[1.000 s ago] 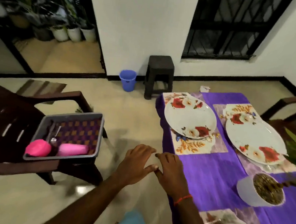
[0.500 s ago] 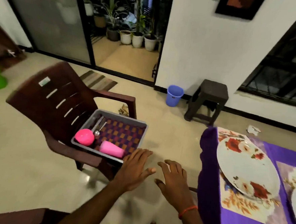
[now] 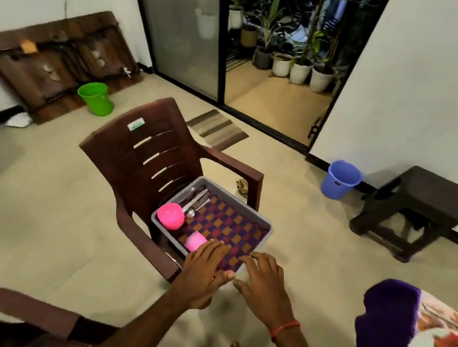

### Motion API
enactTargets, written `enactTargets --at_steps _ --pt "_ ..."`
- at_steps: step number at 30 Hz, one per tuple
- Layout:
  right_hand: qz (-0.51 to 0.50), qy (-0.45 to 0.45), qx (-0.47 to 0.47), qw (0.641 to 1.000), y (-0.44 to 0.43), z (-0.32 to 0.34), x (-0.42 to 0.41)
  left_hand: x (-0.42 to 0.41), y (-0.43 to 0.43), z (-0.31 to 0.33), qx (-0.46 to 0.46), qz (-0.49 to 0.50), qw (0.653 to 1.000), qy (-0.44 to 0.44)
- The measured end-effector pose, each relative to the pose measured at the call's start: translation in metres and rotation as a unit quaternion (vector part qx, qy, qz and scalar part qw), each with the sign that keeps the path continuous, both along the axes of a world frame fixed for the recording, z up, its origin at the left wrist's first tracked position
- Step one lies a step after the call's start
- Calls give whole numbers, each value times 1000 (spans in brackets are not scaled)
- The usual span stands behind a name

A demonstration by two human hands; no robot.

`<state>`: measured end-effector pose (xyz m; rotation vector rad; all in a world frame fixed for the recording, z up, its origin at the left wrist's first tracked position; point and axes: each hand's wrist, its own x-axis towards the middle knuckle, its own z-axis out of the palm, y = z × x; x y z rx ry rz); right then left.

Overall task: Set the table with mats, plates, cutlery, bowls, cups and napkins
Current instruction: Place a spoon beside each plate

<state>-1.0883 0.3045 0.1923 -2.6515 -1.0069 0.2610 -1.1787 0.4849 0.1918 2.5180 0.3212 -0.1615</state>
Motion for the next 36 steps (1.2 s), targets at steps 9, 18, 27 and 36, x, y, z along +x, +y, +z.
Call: enactTargets --at_steps 9,18,27,36 --pt "109 54 1 993 71 -20 55 5 40 -14 -33 126 991 32" --pt "141 108 -48 983 152 -39 95 36 102 -48 -60 160 984 54" --pt "157 139 -64 976 237 -78 138 81 172 -102 -54 148 985 66" --pt "172 166 -89 967 296 -158 173 113 212 -172 -23 178 981 75"
